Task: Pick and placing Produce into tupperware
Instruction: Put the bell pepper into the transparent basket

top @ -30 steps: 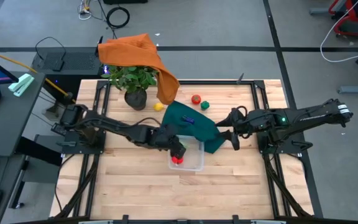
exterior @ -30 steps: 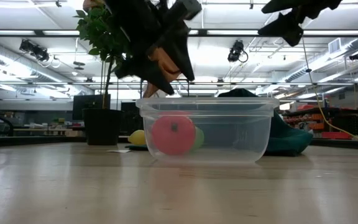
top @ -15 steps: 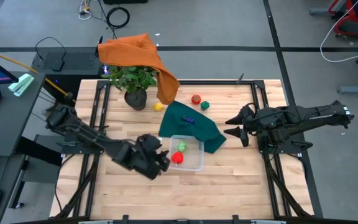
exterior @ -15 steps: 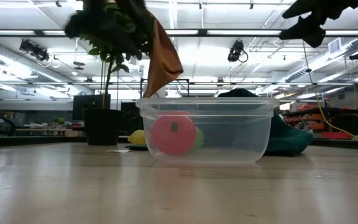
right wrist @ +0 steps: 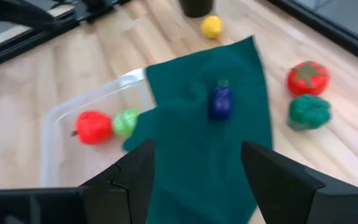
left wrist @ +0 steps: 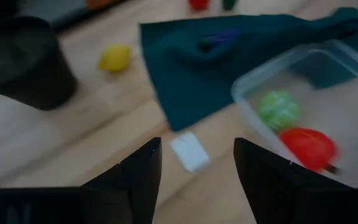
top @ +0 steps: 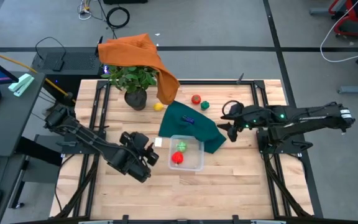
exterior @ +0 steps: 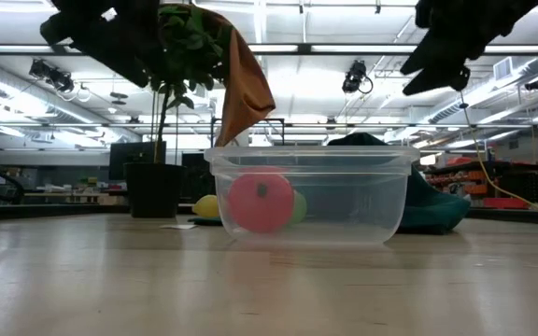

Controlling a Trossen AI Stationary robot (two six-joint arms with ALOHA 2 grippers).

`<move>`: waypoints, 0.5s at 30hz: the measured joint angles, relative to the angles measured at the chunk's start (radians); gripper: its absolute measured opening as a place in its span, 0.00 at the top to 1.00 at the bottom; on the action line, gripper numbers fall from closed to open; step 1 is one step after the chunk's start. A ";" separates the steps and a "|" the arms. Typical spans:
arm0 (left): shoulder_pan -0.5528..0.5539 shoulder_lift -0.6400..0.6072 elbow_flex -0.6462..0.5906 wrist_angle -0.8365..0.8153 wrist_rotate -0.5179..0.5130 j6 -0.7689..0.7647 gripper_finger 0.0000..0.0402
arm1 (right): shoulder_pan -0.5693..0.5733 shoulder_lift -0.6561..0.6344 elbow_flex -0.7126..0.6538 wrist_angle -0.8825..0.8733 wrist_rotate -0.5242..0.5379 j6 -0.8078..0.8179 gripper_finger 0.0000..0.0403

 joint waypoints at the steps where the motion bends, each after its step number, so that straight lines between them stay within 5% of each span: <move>1: 0.007 0.001 -0.003 -0.021 -0.002 -0.013 0.49 | -0.019 0.008 0.000 0.008 0.000 0.000 0.50; 7: 0.035 0.009 -0.064 -0.061 -0.030 -0.085 0.48 | -0.118 0.043 0.000 0.041 0.019 -0.008 0.50; 15: 0.004 0.009 -0.102 -0.016 -0.225 -0.014 0.49 | -0.212 0.087 0.000 0.057 0.019 0.008 0.50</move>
